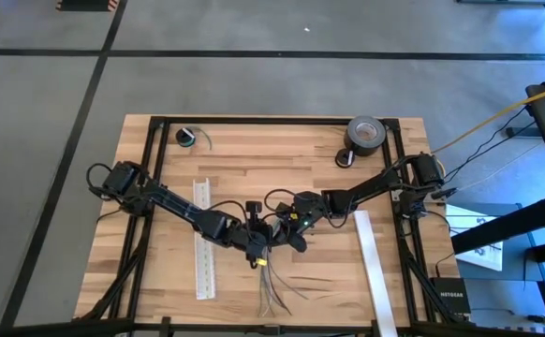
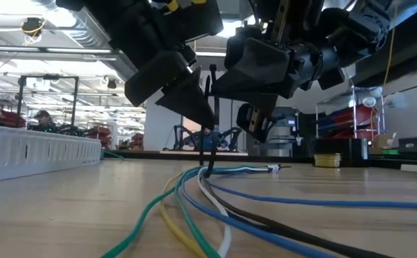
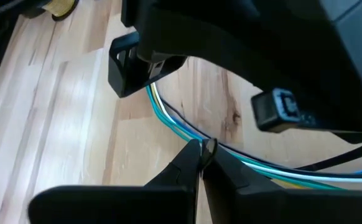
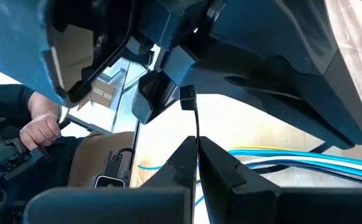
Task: Ziptie cables
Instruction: Wrap the colored cables with the black zip tie
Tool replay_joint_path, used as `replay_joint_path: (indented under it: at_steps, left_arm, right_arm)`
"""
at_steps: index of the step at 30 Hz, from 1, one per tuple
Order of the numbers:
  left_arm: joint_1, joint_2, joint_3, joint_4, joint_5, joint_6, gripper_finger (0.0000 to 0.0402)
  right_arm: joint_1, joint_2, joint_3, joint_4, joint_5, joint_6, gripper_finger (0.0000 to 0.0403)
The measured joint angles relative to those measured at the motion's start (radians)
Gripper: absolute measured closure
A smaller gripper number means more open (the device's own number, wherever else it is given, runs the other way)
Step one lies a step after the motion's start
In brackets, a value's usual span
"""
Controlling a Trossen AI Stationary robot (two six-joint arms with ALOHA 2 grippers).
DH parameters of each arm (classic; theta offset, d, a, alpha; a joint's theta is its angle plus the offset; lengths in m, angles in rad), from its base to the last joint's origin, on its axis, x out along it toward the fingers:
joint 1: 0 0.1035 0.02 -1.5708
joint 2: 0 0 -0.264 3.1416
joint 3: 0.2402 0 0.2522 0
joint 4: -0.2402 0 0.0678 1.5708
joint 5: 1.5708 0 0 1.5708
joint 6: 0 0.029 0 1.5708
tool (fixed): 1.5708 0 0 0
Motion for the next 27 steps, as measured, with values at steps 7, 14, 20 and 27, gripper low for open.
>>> replay_joint_path:
  at_steps: [7, 14, 20, 27]
  left_arm:
    - [-0.002, 0.000, 0.000, 0.008, -0.001, 0.024, 0.0402]
    - [-0.016, 0.000, 0.000, 0.030, -0.025, 0.068, 0.0402]
    - [-0.024, 0.000, 0.000, 0.028, -0.056, 0.091, 0.0402]
    - [-0.035, -0.001, 0.000, 0.032, -0.092, 0.121, 0.0402]
  right_arm:
    - [-0.002, 0.000, 0.000, 0.004, 0.002, 0.026, 0.0403]
    - [-0.014, 0.000, 0.000, -0.003, 0.002, 0.059, 0.0403]
    - [-0.013, 0.000, 0.000, -0.015, -0.007, 0.070, 0.0403]
    - [-0.013, 0.000, 0.000, -0.019, -0.022, 0.079, 0.0403]
